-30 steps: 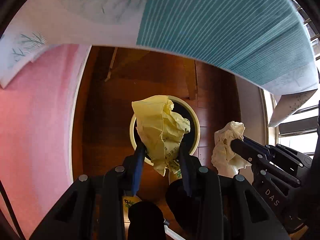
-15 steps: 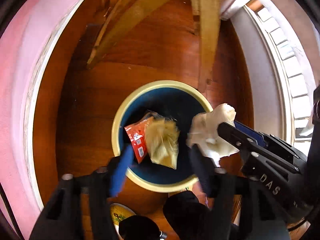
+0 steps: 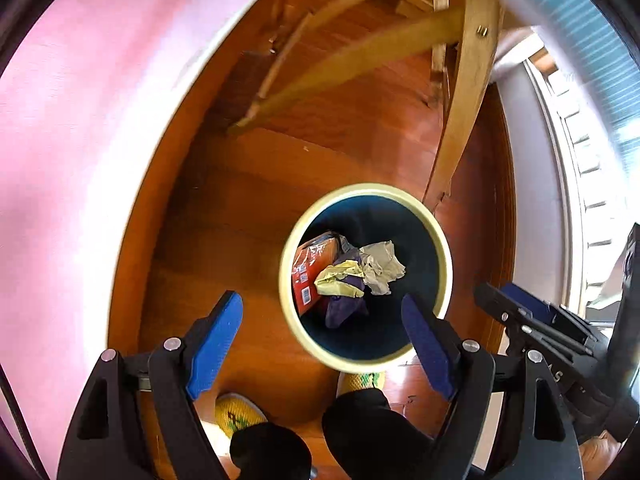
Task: Collect trash
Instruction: 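Open both tools to drop the papers into the bin, then raise both open tools from the bin back toward the table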
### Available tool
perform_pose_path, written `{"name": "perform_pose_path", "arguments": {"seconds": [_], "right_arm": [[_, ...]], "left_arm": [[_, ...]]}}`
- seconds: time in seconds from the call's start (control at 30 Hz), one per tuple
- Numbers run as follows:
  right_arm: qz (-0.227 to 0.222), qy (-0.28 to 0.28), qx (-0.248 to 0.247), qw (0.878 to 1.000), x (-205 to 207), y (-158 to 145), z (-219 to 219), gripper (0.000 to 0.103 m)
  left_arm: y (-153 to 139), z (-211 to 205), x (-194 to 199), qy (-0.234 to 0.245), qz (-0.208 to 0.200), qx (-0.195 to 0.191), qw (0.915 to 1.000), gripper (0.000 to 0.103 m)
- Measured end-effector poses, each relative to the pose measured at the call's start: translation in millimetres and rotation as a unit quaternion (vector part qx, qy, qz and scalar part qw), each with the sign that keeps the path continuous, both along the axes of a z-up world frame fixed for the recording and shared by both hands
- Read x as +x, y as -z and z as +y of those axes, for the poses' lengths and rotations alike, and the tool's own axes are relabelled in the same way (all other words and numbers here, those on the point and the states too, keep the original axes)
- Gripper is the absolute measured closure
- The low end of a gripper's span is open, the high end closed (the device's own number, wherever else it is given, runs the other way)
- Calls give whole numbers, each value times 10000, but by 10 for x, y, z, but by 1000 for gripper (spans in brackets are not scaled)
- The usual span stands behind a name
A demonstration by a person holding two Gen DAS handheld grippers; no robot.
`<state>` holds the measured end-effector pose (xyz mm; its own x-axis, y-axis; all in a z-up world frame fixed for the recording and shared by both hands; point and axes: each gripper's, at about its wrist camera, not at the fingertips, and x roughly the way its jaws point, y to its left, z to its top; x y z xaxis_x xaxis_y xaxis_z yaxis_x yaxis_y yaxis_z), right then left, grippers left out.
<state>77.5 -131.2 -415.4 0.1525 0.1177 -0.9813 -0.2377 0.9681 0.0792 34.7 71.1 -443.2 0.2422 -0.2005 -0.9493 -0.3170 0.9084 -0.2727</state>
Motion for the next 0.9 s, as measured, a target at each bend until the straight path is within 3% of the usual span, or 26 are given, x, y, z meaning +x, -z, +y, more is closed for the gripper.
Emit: {"name": "perform_pose_path", "arguments": {"seconds": [0.53, 0.9], "right_arm": [[-481, -262, 67, 9985, -230, -2022, 40, 57], [-1216, -780, 313, 9890, -172, -3256, 2, 57]], "left_arm": [[-2344, -47, -315, 37, -1076, 597, 9924, 22], [-3650, -239, -313, -123, -1617, 1138, 9802, 22]]}}
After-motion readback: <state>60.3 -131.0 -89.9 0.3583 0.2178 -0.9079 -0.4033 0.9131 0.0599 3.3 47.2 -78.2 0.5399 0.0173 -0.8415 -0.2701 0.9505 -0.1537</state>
